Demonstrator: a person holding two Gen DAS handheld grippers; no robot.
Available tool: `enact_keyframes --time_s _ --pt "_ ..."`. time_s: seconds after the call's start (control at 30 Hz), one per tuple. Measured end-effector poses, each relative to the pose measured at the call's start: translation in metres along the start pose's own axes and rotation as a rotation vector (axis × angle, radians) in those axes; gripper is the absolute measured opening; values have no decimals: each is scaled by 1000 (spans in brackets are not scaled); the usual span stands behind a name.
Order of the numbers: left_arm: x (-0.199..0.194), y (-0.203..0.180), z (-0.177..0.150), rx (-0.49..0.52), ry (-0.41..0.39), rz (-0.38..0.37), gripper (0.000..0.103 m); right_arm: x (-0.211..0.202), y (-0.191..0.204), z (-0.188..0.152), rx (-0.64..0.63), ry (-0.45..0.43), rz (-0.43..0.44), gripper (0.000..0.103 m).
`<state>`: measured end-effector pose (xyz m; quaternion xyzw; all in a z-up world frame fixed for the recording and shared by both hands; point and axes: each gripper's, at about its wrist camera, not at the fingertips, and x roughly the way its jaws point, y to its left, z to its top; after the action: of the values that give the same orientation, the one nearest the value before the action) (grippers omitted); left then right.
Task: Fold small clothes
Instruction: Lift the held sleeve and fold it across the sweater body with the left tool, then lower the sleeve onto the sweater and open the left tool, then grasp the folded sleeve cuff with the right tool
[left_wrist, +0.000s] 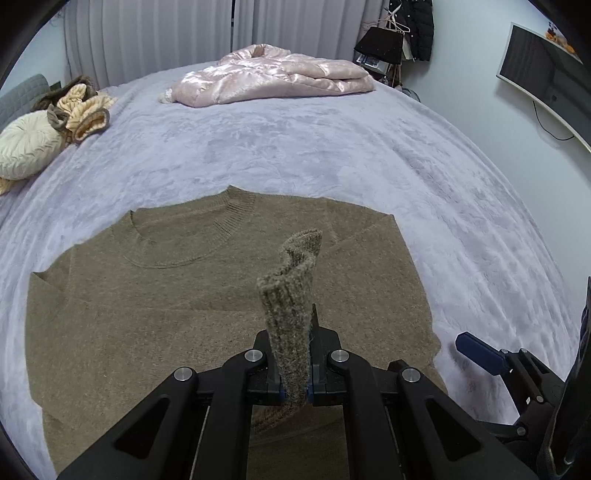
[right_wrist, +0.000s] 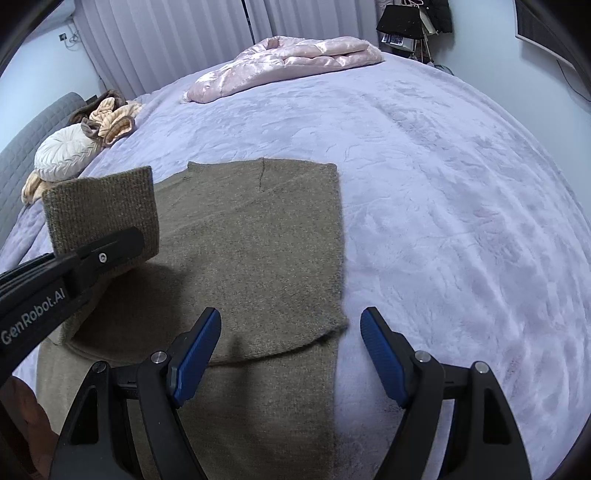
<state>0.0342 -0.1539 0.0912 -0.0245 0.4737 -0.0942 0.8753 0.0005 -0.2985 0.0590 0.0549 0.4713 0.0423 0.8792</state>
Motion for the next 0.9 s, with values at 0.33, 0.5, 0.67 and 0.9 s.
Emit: enact_keyframes --time_s 0.33,0.5,0.67,0.9 --pt "40 0 -10 -48 110 -121 8 0 -28 -4 56 3 -18 81" --pt "42 6 -13 -84 132 -167 20 -1 -31 -4 63 2 -14 81" --pt "30 17 -11 -164 149 -319 103 -2 -28 -2 71 0 37 81" --pt "-2 55 -18 -223 86 -330 103 -3 -12 -6 42 2 119 81"
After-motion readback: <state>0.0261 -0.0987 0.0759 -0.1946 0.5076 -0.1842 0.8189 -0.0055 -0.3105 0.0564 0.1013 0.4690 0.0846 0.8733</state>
